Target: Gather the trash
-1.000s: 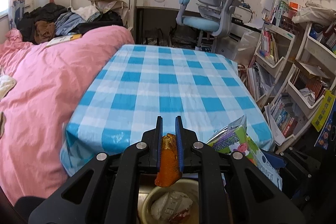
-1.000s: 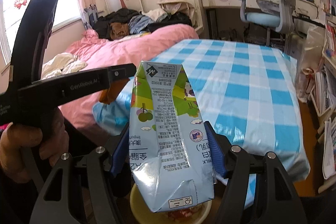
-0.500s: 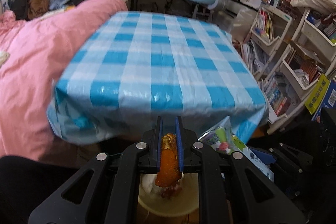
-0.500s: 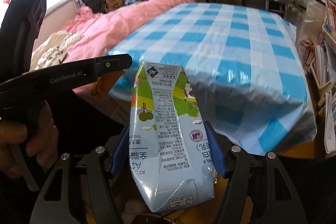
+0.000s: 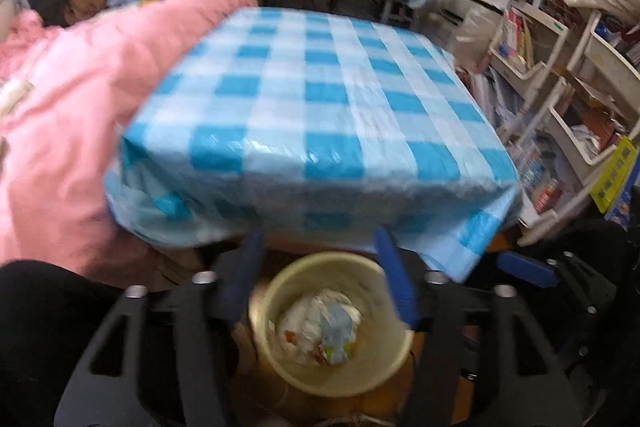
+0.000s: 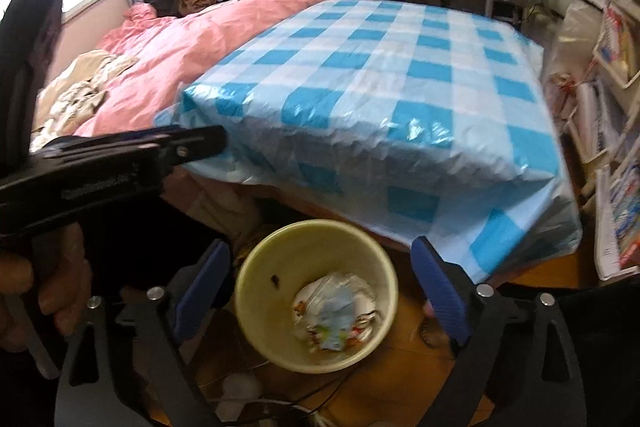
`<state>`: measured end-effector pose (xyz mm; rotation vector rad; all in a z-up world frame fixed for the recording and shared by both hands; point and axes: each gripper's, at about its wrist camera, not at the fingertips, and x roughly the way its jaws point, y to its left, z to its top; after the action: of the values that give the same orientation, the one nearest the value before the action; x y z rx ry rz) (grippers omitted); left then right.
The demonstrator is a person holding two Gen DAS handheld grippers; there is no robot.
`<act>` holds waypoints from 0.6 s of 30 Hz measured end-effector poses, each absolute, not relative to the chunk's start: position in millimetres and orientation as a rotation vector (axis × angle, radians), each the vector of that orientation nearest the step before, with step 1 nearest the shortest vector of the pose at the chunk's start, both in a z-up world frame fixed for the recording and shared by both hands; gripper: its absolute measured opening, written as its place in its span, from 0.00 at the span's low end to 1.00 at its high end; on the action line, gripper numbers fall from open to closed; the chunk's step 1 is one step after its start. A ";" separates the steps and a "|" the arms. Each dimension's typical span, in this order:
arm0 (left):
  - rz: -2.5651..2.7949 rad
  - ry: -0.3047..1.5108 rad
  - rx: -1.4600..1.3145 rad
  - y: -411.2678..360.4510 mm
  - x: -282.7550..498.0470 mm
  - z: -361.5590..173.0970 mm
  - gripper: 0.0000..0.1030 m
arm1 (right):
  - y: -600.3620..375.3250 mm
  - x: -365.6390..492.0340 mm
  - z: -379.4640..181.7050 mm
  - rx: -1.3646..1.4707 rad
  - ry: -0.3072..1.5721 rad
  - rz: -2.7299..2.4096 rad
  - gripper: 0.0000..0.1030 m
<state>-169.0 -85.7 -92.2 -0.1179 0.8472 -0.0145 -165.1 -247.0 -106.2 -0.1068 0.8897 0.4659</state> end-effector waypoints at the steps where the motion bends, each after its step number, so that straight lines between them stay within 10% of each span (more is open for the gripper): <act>1: 0.016 0.818 -0.093 -86.0 -170.4 -87.0 0.72 | -245.7 -164.5 -103.8 -0.124 0.874 0.435 0.90; 7: 0.108 0.733 -0.047 -81.1 -171.9 -63.0 0.91 | -240.4 -159.7 -87.5 -0.199 0.797 0.280 0.92; 18: 0.169 0.658 -0.047 -69.4 -172.5 -34.2 0.93 | -237.0 -156.1 -60.5 -0.201 0.701 0.226 0.92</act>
<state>-172.5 -69.5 -34.2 -0.0466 0.6577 0.1690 -156.1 -237.0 -60.5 -0.2013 0.7008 0.2261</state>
